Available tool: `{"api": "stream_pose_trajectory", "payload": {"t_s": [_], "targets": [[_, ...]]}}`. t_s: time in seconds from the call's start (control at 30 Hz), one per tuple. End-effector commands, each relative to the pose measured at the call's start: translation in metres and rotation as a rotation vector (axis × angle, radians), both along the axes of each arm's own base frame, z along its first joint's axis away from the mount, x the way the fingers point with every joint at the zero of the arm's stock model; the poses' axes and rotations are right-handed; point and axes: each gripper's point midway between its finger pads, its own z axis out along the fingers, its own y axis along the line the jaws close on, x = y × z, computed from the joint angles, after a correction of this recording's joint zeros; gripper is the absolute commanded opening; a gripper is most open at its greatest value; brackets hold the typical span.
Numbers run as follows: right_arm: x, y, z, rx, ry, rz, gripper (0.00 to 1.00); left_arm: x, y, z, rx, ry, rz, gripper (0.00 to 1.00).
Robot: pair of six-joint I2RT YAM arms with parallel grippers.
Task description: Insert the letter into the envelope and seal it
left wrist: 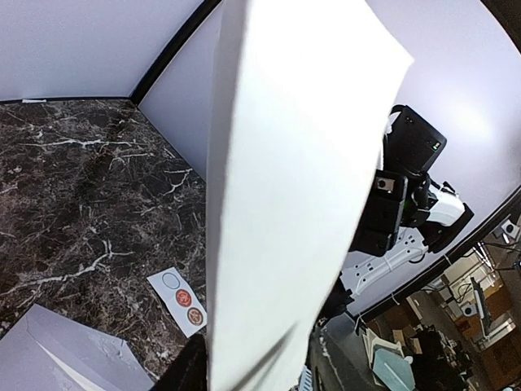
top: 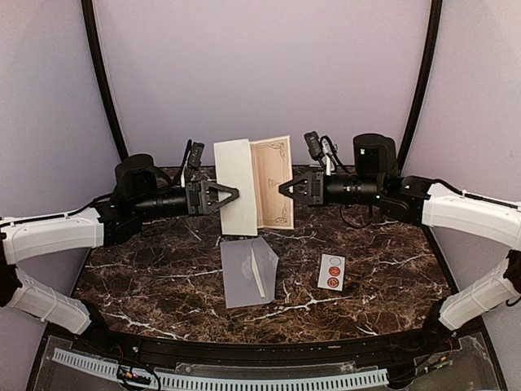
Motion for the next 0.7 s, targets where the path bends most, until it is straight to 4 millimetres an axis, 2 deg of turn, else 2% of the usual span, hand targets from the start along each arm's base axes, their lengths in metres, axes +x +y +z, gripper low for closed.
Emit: {"api": "stream_pose_trajectory", "payload": {"t_s": [0.0,0.2,0.67], "targets": [[-0.009,0.008,0.022,0.037,-0.059,0.056,0.00,0.008,-0.002,0.006,0.008,-0.032,0.026,0.43],[-0.011,0.011,0.015,0.004,-0.053,0.073,0.00,0.012,0.000,0.006,0.004,-0.034,0.054,0.41],[-0.015,0.012,0.009,-0.018,-0.044,0.096,0.00,0.008,0.005,0.015,-0.045,-0.048,0.064,0.21]]}}
